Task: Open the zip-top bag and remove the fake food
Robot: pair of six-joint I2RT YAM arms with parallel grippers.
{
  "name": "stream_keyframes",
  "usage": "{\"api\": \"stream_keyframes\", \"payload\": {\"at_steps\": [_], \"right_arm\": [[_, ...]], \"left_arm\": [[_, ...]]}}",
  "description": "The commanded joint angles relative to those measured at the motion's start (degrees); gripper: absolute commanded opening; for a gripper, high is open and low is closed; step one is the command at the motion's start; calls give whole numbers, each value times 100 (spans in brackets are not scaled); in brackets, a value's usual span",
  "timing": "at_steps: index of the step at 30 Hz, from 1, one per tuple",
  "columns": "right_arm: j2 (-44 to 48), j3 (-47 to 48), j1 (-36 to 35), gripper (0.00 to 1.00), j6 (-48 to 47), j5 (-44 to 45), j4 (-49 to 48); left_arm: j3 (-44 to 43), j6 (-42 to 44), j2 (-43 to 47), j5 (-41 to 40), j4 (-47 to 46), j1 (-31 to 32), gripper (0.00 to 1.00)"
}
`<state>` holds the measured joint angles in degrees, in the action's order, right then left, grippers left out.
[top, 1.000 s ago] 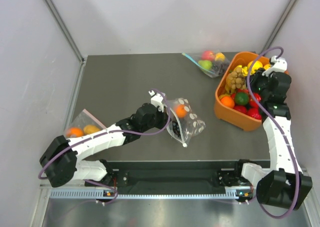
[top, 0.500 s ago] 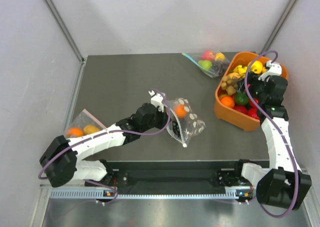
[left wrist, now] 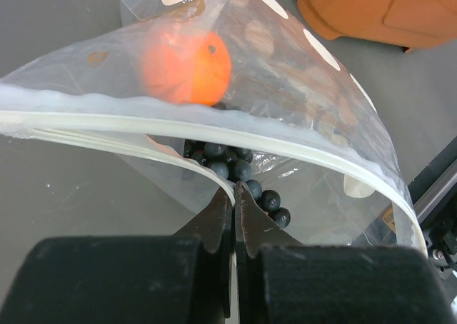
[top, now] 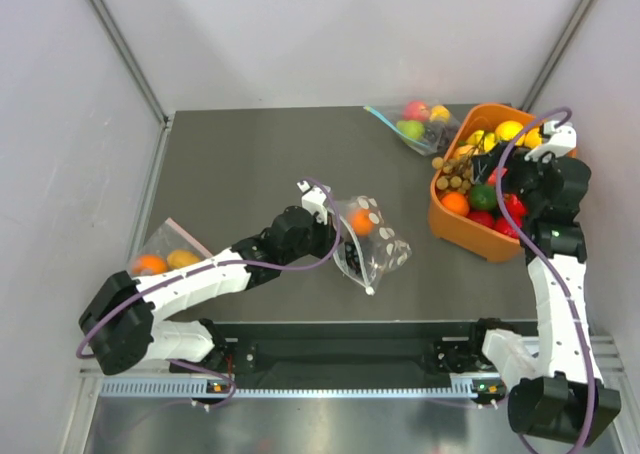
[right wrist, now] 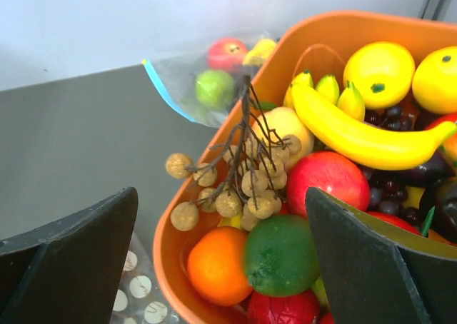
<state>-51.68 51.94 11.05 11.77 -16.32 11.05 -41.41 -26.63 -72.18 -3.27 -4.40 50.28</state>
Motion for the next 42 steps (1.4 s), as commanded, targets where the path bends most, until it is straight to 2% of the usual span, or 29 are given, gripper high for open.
{"api": "stream_keyframes", "payload": {"at_steps": [1,6,11,13,14,15,17,18,24,27,34,42], "right_arm": [[483,430,64,100,-35,-187,-6],[896,632,47,96,194,-766,134],[976,756,-313,90,589,-2050,90],[949,869,-1040,86,511,-2104,213],[888,905,-1470,85,336,-1851,318],[844,940,-2266,83,256,-1666,467],[687,932,-3000,80,177,-1244,503],[616,906,-3621,77,177,-1138,451],[98,598,-5329,72,343,-759,82],[-175,396,-5805,72,466,-873,-129],[-580,-237,-5948,71,888,-1172,-428],[-1036,-387,-5956,72,1003,-286,-226]], "left_arm": [[-95,62,248,54,-113,-18,0],[-201,35,310,195,-113,-18,0],[-289,9,363,274,-175,-18,0],[-298,9,363,283,-192,-18,0],[-306,9,363,292,-192,-18,0],[-306,-17,363,292,-210,-18,0],[-289,-44,354,300,-280,-18,0],[-289,-44,371,300,-298,-18,0],[-289,-61,398,283,-386,-18,0],[-306,-53,424,257,-403,-18,0],[-324,-26,521,178,-377,-18,0],[-307,0,583,195,-342,-18,0]]}}
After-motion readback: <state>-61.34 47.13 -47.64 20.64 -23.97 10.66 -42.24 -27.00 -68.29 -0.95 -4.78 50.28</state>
